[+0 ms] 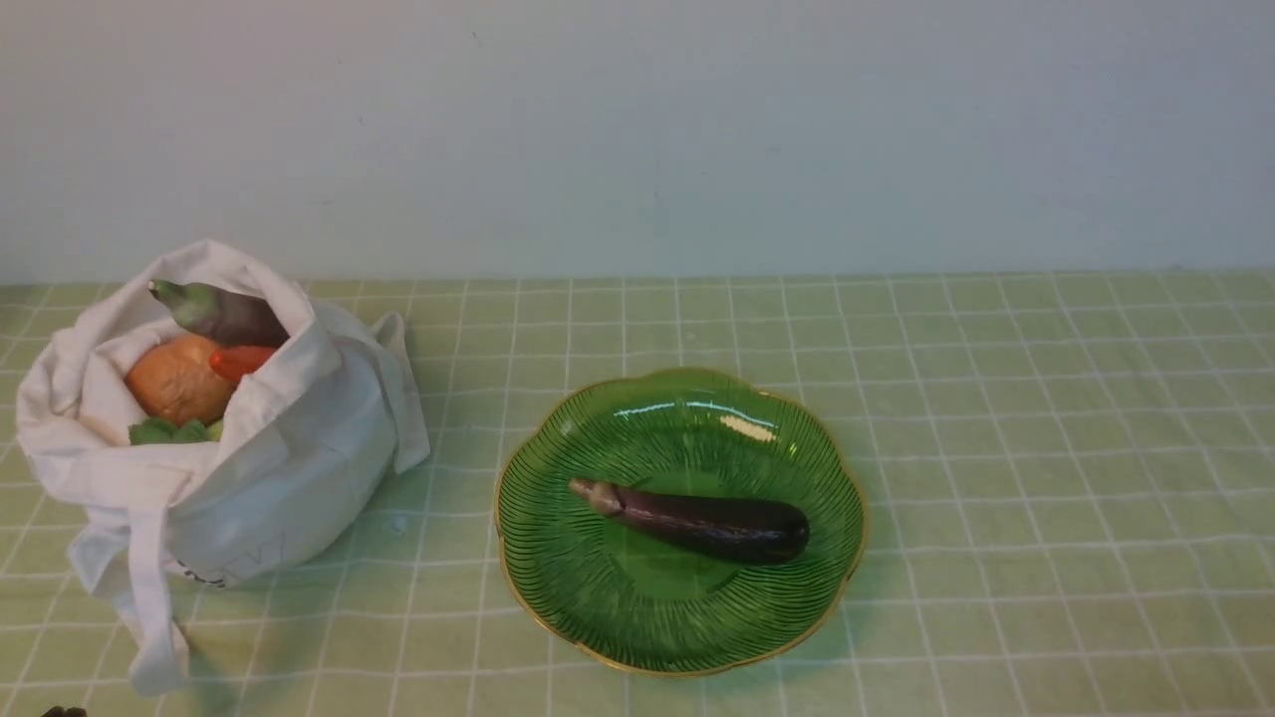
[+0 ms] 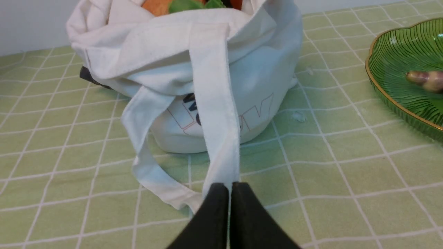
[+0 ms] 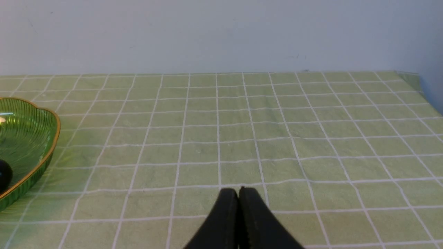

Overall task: Take vegetables from bag on green coffee tablecloth place on plate.
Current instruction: 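Reach into the bag and grasp a vegetable inside it with the left gripper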

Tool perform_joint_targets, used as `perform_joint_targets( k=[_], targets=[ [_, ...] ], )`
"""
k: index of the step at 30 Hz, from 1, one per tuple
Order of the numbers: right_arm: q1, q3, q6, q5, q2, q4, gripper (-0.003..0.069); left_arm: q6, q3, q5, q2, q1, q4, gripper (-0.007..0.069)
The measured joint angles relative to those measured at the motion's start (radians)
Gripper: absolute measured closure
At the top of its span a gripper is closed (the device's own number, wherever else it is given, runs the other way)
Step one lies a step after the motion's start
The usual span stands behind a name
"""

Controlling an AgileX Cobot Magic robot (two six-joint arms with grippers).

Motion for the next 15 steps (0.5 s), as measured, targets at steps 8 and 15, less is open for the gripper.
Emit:
perform_joint_targets(
  k=[8,15],
  targets=[
    [0.0,0.0,0.0,0.0,0.0,0.0,0.0675,0.009,0.0,0.0,0.0,0.0,0.006,0.0629],
    [0.0,0.0,0.0,0.0,0.0,0.0,0.0675,-0.118,0.001,-0.103,0.0,0.0,-0.206,0.0629]
  ],
)
